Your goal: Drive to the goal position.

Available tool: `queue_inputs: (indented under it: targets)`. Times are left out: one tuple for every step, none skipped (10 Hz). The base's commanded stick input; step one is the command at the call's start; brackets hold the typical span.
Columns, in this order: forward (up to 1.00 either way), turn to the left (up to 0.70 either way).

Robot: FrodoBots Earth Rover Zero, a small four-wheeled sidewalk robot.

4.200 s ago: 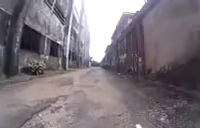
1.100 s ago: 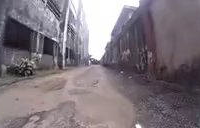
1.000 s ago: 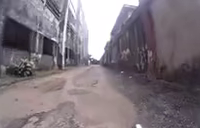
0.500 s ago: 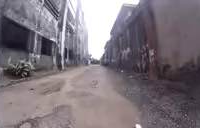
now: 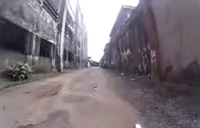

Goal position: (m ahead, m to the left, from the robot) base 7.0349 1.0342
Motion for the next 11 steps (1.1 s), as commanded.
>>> queue_inputs:
  targets:
    - [0.3, 0.0]
    - [0.3, 0.0]
    - [0.3, 0.0]
    - [0.3, 0.0]
    - [0.3, 0.0]
    - [0.3, 0.0]
    - [0.3, 0.0]
    - [0.3, 0.0]
    - [0.3, 0.0]
    - [0.3, 0.0]
    - [0.3, 0.0]
